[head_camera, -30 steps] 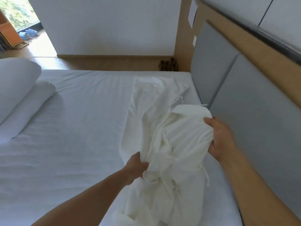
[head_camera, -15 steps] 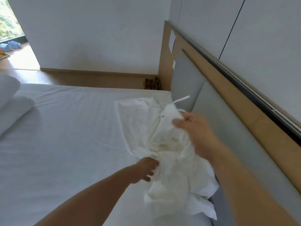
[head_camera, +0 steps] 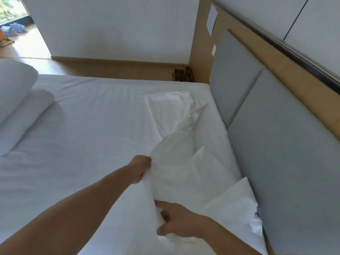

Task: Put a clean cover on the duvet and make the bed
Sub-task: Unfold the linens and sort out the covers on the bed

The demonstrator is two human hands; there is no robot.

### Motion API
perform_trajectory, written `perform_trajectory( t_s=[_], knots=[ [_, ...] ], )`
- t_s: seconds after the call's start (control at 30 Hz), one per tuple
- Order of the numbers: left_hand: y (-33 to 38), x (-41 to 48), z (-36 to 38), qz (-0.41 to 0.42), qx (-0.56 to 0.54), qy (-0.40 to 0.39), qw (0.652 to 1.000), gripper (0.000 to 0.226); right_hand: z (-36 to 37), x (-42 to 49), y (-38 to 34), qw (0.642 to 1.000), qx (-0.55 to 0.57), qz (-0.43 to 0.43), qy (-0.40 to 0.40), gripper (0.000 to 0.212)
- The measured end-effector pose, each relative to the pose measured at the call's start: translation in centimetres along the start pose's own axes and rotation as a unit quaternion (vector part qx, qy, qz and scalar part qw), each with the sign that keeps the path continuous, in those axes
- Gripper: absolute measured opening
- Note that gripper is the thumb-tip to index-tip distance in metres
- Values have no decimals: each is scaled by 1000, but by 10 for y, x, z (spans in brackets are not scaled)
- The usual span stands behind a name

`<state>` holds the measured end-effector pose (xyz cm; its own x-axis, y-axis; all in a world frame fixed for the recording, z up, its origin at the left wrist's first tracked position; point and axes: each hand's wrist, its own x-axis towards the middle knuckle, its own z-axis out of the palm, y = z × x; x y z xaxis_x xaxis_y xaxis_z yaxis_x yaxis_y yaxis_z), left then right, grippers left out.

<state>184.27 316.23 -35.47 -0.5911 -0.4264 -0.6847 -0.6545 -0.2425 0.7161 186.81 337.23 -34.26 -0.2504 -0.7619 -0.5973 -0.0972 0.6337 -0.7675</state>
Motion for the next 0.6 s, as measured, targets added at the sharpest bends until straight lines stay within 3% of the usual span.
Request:
perform_trajectory(
  t_s=[0.1, 0.2, 0.33, 0.43, 0.6],
  knots=[
    [20, 5, -40, 63, -54, 138, 987, 13, -15, 17, 10, 994, 53, 63, 65, 73],
    [25, 10, -82, 82, -70, 241, 965, 21, -41, 34, 21, 982, -19, 96, 161, 67],
    [-17, 16, -151, 52, 128, 328, 935, 49, -80, 45, 47, 955, -78, 121, 260, 58],
    [-53, 19, -179, -20, 181, 331, 926, 47, -110, 55, 74, 933, -109, 154, 307, 57],
    [-67, 37, -144, -87, 246, 202, 944, 24, -147, 88, 121, 939, -149, 214, 225, 74]
  ],
)
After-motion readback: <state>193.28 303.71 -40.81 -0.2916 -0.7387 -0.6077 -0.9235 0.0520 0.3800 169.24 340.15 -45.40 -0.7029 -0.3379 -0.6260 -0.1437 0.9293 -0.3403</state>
